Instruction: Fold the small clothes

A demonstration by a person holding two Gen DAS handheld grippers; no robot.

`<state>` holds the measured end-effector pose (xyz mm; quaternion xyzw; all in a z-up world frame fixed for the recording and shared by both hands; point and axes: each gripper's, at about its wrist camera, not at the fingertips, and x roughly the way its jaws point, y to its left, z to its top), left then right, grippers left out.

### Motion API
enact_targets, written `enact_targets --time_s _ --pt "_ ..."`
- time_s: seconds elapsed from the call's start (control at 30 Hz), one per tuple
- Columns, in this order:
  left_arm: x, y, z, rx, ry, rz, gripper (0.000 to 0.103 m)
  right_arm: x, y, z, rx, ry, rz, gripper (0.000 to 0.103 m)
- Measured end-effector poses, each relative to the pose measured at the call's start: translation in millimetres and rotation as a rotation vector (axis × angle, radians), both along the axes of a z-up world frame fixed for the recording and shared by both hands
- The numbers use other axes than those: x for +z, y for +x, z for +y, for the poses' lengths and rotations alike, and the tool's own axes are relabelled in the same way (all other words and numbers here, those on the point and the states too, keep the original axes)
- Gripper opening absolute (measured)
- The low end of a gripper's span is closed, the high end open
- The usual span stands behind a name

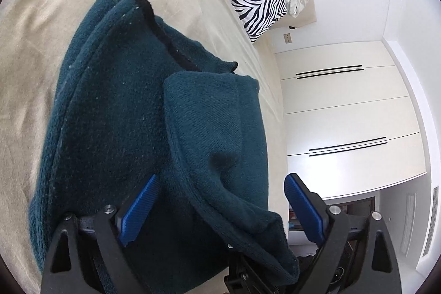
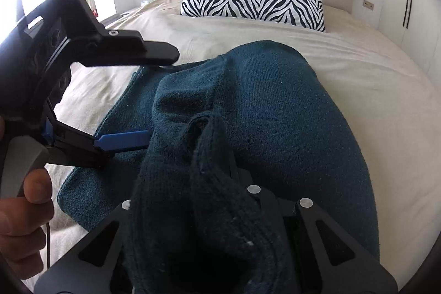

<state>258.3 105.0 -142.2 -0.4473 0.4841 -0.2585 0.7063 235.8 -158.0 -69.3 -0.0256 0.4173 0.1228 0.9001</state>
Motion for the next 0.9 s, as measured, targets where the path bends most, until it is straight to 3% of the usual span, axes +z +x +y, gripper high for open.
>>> enact_targets --time_s 0.1,0.17,0.2,0.23,0.47,0.73,0.9 --pt "0.3 10.2 -12.0 -0.022 0.012 0.019 0.089 5.1 -13.0 4.6 0.014 -0.022 -0.021 0.011" --pt "-3.2 19.1 -21.1 -0.059 0.03 0.047 0.057 6.7 -18.2 12.6 0.047 -0.041 -0.034 0.014" --pt "-7.0 23.5 -24.9 -0.08 0.04 0.073 0.03 6.6 -20.2 18.7 0.067 -0.059 -0.039 0.015" --pt "-10.6 24.8 -25.3 -0.091 0.052 0.087 0.016 6.1 -26.0 23.8 0.083 -0.081 -0.049 0.015" --pt "2.8 33.7 -25.4 -0.151 0.15 0.035 0.015 10.5 -61.0 28.3 0.168 -0.197 -0.126 0.016" --pt "38.2 52.1 -3.1 -0.178 0.29 -0.054 0.015 16.8 -93.7 71.2 0.291 -0.318 -0.257 0.011" --pt "26.1 61.6 16.4 -0.172 0.358 -0.037 0.015 4.2 -94.1 97.7 0.368 -0.34 -0.258 0.011"
